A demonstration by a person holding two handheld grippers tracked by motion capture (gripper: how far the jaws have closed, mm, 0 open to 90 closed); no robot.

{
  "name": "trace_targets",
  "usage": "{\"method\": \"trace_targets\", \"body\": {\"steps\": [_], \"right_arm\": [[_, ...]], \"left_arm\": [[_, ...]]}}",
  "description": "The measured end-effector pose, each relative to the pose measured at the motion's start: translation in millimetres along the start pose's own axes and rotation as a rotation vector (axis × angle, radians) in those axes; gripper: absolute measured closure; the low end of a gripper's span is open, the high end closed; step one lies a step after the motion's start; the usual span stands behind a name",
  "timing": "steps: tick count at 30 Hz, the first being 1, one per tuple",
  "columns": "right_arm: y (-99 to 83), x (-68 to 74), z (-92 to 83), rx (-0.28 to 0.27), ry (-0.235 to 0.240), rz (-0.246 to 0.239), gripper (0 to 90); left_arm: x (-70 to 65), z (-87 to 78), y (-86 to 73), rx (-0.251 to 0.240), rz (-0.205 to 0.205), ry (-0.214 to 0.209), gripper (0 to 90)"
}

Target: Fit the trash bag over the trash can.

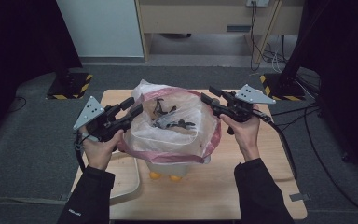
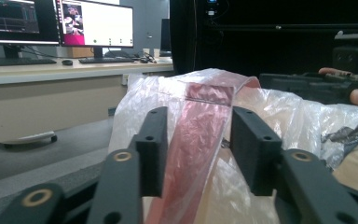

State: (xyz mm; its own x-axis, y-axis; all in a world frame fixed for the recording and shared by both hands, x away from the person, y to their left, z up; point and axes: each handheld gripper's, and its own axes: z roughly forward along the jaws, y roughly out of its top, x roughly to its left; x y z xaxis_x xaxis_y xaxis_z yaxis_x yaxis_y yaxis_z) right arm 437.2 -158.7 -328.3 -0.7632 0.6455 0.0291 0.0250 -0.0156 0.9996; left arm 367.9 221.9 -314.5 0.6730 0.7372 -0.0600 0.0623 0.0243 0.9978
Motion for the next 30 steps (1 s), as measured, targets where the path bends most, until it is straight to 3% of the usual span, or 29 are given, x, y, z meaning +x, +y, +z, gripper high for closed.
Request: {"method": "trace_targets", "body": {"steps": [4,11,19,23,27,30], "right_arm": [[-4.6,0.0,5.2,0.02,0.048,0.009,63.4],[-9.1,-0.5,5.7,0.02,0.1,0.016,90.0],[-7.0,-1.5,0.6,-0.015,0.081,0.008,90.0],[-6.1,-2.2,-1.4,-0.012,0.037,-0.008,90.0],[-9.4,-3.2,0.9,0.032,0.005,-0.016,90.0],[-15.1,-2.3,3.3,0.075,-0.007,-0.025,90.0]], "left_arm": [[5.2,5.5,1.2,0.013,-0.028,-0.006,69.8],[14.3,8.8,0.1,0.035,-0.058,-0.003,84.2],[18.6,13.1,0.9,0.038,-0.071,0.005,89.4],[20.1,18.1,0.9,0.041,-0.069,0.023,87.6],[24.8,23.6,-2.0,0.06,-0.079,0.064,84.6],[29.1,28.1,-6.1,0.093,-0.088,0.083,87.7]]}}
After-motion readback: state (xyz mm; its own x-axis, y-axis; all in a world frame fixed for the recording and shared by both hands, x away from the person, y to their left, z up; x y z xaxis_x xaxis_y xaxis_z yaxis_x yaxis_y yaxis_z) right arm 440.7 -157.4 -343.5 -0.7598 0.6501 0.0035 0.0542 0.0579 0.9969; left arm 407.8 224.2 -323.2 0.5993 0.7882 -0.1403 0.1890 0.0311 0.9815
